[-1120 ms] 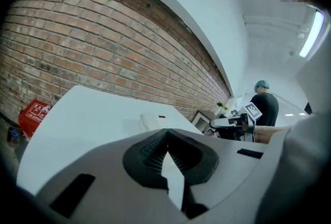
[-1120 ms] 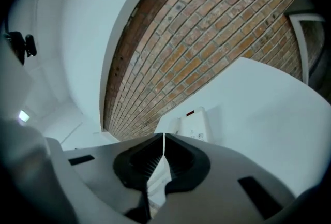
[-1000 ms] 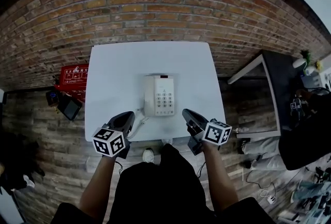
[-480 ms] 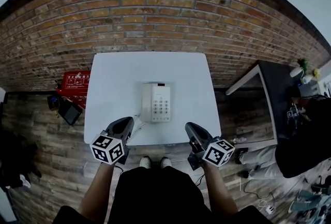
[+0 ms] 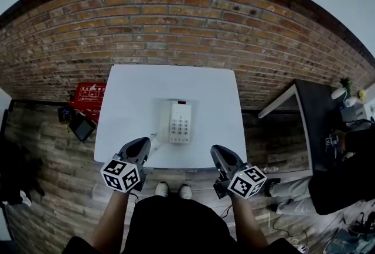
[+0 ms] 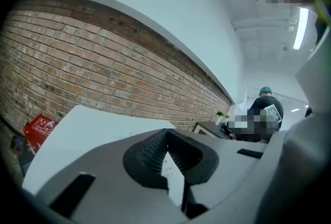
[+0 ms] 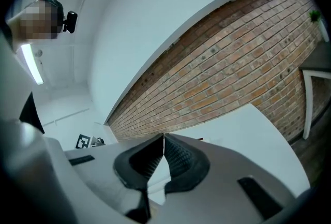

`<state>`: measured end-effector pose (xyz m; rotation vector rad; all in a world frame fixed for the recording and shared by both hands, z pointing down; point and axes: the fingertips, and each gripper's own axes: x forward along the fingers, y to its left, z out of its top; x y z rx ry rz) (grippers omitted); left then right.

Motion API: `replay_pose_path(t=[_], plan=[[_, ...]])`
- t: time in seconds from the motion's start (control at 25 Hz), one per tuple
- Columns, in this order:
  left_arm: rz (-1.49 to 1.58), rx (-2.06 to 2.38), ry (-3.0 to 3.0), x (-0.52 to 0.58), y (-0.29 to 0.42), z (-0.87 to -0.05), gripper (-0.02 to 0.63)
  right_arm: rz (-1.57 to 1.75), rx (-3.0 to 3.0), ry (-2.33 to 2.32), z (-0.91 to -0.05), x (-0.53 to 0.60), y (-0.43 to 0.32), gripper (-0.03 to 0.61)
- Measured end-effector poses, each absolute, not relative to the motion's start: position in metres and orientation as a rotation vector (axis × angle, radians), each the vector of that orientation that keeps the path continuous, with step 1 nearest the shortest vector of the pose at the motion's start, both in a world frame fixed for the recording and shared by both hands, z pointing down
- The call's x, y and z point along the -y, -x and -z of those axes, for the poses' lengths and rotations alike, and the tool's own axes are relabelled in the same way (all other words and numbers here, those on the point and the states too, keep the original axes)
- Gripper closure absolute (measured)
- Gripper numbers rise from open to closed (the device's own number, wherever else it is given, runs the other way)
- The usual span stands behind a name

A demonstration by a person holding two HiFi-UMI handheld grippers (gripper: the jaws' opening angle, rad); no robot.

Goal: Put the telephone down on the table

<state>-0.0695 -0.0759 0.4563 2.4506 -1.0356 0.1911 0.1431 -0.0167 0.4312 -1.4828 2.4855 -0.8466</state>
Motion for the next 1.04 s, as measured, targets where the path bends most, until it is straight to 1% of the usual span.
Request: replay_pose_path(t=[0.24, 1.04], plan=[[-0.216, 1.056, -2.429, 0.073, 0.066, -0.465, 0.601, 0.855, -2.498, 1.550, -0.443, 0.017, -0.155, 0.558], [-0.229, 1.005, -2.448, 0.083, 0.059, -0.472, 0.601, 0.803, -2.532, 1.578, -0.440, 0.029, -0.149, 0.558]])
